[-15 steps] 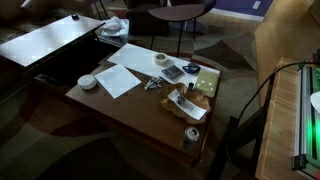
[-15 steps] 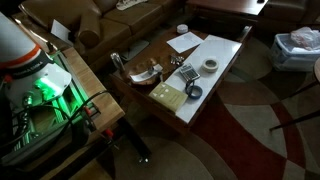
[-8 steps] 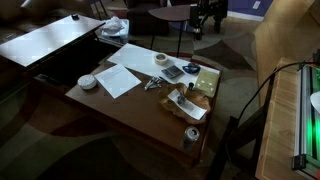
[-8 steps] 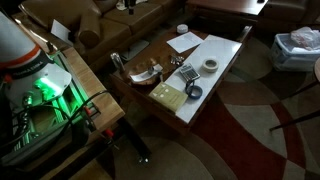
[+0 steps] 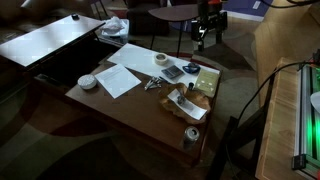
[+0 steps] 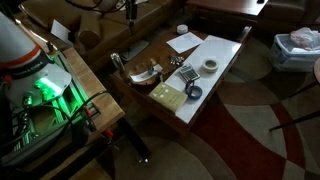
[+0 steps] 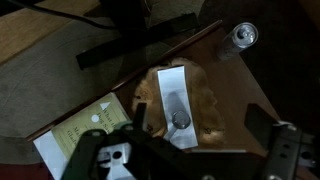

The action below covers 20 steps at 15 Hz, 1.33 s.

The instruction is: Pick up the silver measuring spoon and put it on the book

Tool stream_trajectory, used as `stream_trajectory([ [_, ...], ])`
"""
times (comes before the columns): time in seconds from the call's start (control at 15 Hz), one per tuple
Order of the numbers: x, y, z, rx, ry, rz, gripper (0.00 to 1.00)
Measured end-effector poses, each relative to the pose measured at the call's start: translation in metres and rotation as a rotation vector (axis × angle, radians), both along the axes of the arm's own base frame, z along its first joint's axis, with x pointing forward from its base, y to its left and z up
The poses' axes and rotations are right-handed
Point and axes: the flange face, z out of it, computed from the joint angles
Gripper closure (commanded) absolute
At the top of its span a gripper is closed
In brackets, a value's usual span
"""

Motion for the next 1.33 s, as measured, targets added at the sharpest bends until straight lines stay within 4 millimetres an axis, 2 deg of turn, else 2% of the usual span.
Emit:
stream_trajectory([
  [0.2,0.009,0.002,-0.007,0.033,-0.033,-0.137,0.00],
  [0.33,0.018,0.002,-0.031,0.060,-0.068,-0.245,0.00],
  [0.6,0.030,-0.005,-0.119,0.065,-0.049,-0.454,0.00],
  [0.73,0.029,-0.005,-0.167,0.051,0.014,-0.531,0.00],
  [0.8,0.027,-0.005,-0.182,0.044,0.030,-0.533,0.00],
  [0.87,0.027,-0.005,-0.186,0.043,0.033,-0.532,0.00],
  [1.13,0.036,-0.005,-0.169,0.052,0.003,-0.531,0.00],
  [1.33,0.043,0.001,-0.174,0.117,-0.017,-0.606,0.00],
])
